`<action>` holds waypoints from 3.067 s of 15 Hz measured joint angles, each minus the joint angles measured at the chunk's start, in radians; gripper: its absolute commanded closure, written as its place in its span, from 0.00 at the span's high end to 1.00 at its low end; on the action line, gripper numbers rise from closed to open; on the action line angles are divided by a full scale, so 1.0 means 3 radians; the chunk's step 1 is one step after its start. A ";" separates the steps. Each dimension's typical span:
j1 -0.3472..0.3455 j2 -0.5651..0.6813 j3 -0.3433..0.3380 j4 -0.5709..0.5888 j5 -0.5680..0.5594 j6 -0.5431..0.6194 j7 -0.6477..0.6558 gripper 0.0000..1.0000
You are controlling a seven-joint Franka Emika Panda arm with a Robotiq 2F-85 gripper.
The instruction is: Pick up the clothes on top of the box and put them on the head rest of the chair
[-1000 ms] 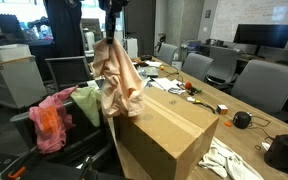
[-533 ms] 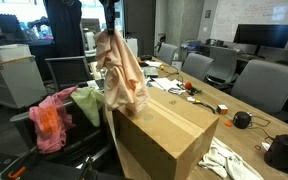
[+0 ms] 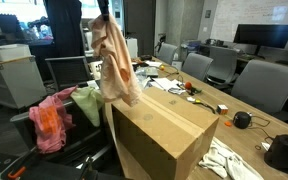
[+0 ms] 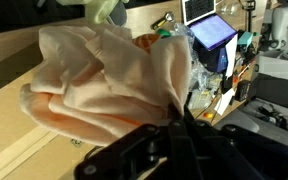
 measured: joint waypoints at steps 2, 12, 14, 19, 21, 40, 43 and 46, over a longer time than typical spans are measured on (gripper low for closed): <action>0.0000 -0.0136 0.0042 -0.0027 0.0000 0.0014 0.0000 0.01; 0.0084 -0.0421 0.0135 -0.0085 -0.0001 -0.0074 -0.0415 0.01; 0.0160 -0.0422 0.0137 -0.0085 -0.0013 -0.0190 -0.0622 0.01; 0.0308 -0.0439 0.0180 -0.0077 -0.0043 -0.0438 -0.1008 0.01; 0.0345 -0.0462 0.0198 -0.0071 -0.0054 -0.0502 -0.1112 0.01; 0.0659 -0.0232 0.0503 0.0409 -0.0221 -0.0902 -0.1535 0.01; 0.0686 -0.0079 0.0562 0.0532 -0.0261 -0.0902 -0.1536 0.01; 0.0715 0.0045 0.0612 0.0636 -0.0319 -0.0903 -0.1536 0.01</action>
